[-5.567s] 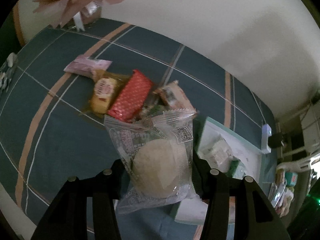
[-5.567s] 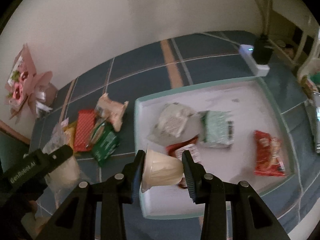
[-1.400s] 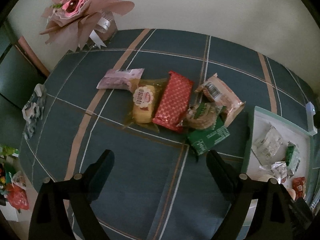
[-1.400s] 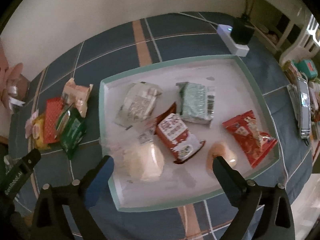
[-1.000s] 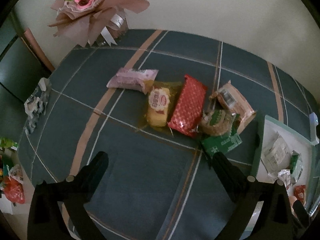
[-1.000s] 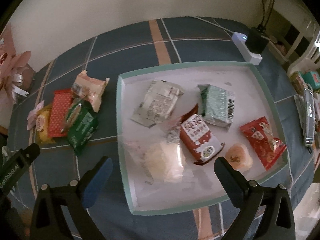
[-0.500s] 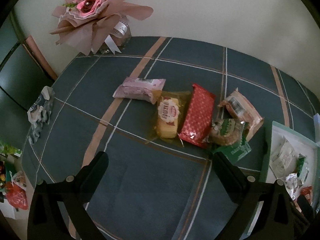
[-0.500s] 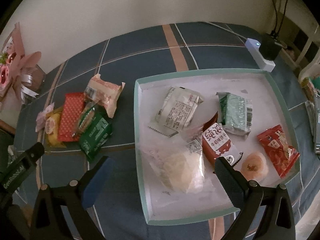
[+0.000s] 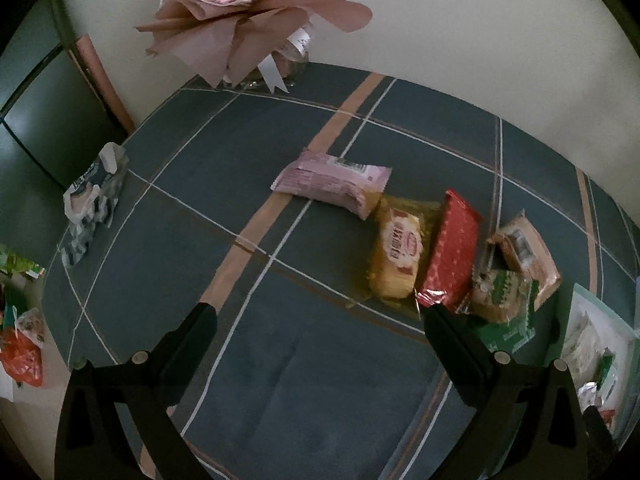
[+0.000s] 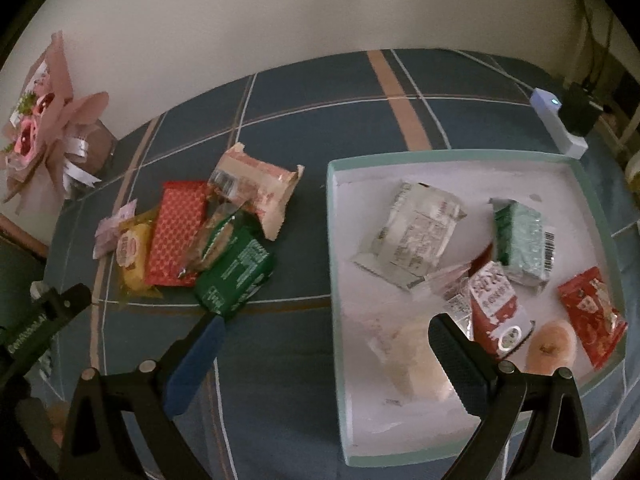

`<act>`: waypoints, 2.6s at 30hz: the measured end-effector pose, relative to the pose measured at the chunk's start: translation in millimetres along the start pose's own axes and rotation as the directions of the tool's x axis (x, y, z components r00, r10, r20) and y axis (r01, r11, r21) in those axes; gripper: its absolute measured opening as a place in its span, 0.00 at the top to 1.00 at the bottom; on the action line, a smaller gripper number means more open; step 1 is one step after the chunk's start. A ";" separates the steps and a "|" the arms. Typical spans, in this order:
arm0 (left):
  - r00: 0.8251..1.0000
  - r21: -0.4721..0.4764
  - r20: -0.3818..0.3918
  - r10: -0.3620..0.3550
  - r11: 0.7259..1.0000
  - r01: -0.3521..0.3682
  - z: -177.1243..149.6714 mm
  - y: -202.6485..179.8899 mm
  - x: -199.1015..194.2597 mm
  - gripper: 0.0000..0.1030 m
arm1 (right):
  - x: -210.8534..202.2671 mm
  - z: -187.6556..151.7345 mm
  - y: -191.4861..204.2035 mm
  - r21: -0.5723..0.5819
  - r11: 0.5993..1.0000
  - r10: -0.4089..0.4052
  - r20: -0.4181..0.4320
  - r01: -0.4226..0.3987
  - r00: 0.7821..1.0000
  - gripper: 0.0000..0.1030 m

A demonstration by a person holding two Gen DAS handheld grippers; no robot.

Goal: Organize snacks
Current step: 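Move the left gripper to the yellow bread pack while the right gripper approaches the green pack, then grasp the yellow bread pack with the left gripper while the right gripper grasps the green pack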

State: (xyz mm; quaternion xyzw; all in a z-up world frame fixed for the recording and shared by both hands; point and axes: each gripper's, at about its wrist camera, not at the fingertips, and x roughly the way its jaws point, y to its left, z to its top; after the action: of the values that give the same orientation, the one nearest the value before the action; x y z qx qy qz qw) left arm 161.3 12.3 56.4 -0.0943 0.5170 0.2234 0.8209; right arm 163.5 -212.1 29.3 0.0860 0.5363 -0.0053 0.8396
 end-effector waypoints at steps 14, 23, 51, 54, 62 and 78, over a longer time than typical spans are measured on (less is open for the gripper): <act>0.997 -0.051 0.071 -0.007 0.999 0.010 20.0 8.9 5.7 0.00 | 7.8 20.3 36.9 -0.043 0.996 0.076 0.020 -0.075 0.997 0.00; 0.995 -0.086 0.081 -0.054 0.994 0.061 26.2 7.9 15.3 0.00 | 23.6 33.6 40.1 -0.008 0.995 0.102 -0.005 -0.102 0.995 0.00; 0.997 -0.067 -0.025 -0.075 0.995 0.073 30.1 -1.3 59.9 0.00 | 75.8 34.3 64.5 -0.062 0.998 -0.014 -0.094 0.008 0.995 0.00; 0.997 -0.048 -0.013 -0.073 0.996 0.072 36.6 -3.8 63.0 0.00 | 78.9 36.3 68.9 -0.077 0.997 -0.022 -0.082 0.016 0.996 0.00; 0.999 0.031 0.003 -0.054 0.998 0.054 36.6 -22.8 79.2 0.00 | 96.6 39.8 83.2 -0.098 0.995 -0.040 -0.085 0.031 0.996 0.00; 0.992 0.052 -0.028 -0.126 0.990 0.128 33.4 -30.3 81.3 0.48 | 99.2 32.3 79.9 -0.113 0.992 -0.062 -0.081 0.053 0.995 0.20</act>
State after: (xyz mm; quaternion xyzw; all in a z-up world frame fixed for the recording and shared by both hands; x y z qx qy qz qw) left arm 232.0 20.3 -3.3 -0.1075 0.5261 0.1554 0.8292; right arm 242.8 -130.0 -35.7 0.0237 0.5729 0.0038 0.8192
